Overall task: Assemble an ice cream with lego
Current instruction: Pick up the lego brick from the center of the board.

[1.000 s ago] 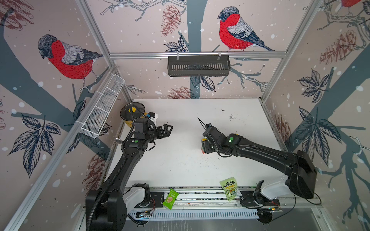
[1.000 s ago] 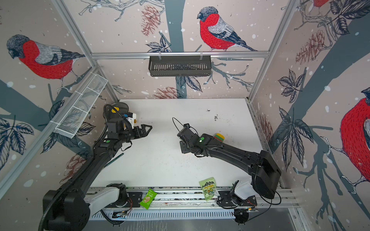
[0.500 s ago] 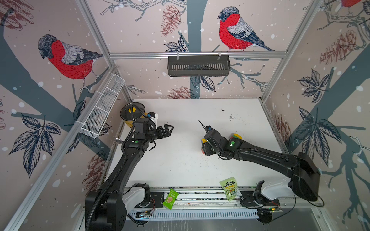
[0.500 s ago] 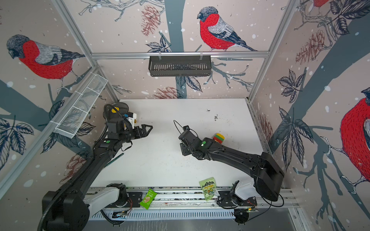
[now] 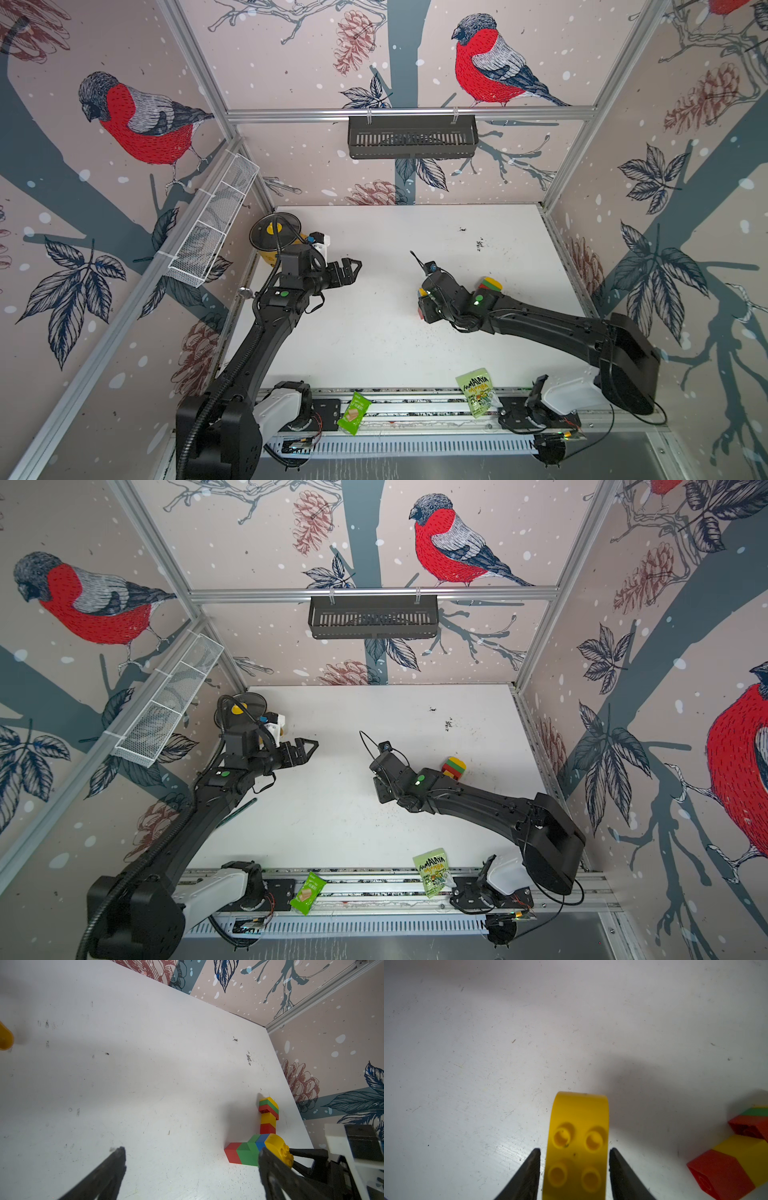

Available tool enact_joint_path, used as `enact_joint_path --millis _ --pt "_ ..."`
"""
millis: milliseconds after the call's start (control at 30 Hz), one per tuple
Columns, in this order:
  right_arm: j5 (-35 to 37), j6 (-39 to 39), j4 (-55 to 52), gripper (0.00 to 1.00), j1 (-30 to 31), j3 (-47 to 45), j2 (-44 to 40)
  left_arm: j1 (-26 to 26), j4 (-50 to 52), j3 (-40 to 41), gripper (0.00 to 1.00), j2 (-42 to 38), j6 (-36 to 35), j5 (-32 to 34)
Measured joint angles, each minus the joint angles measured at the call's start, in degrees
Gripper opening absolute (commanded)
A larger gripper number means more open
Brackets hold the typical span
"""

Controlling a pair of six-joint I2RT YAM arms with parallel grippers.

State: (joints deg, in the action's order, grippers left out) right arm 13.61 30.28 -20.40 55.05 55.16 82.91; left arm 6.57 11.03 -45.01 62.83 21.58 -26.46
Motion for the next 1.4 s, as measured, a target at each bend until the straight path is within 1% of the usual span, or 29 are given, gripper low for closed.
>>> enact_joint_path --millis 200,700,767,1200,1333,1400 --pt "1.36 1.03 0.63 0.48 -0.02 -0.28 0.37 0.17 0.0 -0.02 0.99 0.04 0.0 0.11" --pt "1.86 1.44 2.32 0.47 0.68 -0.42 2.67 0.46 0.28 -0.33 0.99 -0.13 -0.57 0.85" --pt "2.01 1.46 2.38 0.44 0.76 -0.37 3.08 0.46 0.44 -0.33 0.99 -0.13 -0.57 0.98" --pt "3.67 2.71 2.27 0.33 0.76 0.2 3.56 0.5 1.33 -0.35 0.99 -0.83 -0.59 1.14" --pt "2.38 2.73 1.4 0.32 0.13 1.18 2.62 0.85 1.27 -0.9 0.99 -1.44 -0.63 1.03" --pt "0.17 2.71 0.59 0.32 -1.05 2.49 1.25 1.53 1.2 -1.66 0.99 -1.81 -1.18 0.92"
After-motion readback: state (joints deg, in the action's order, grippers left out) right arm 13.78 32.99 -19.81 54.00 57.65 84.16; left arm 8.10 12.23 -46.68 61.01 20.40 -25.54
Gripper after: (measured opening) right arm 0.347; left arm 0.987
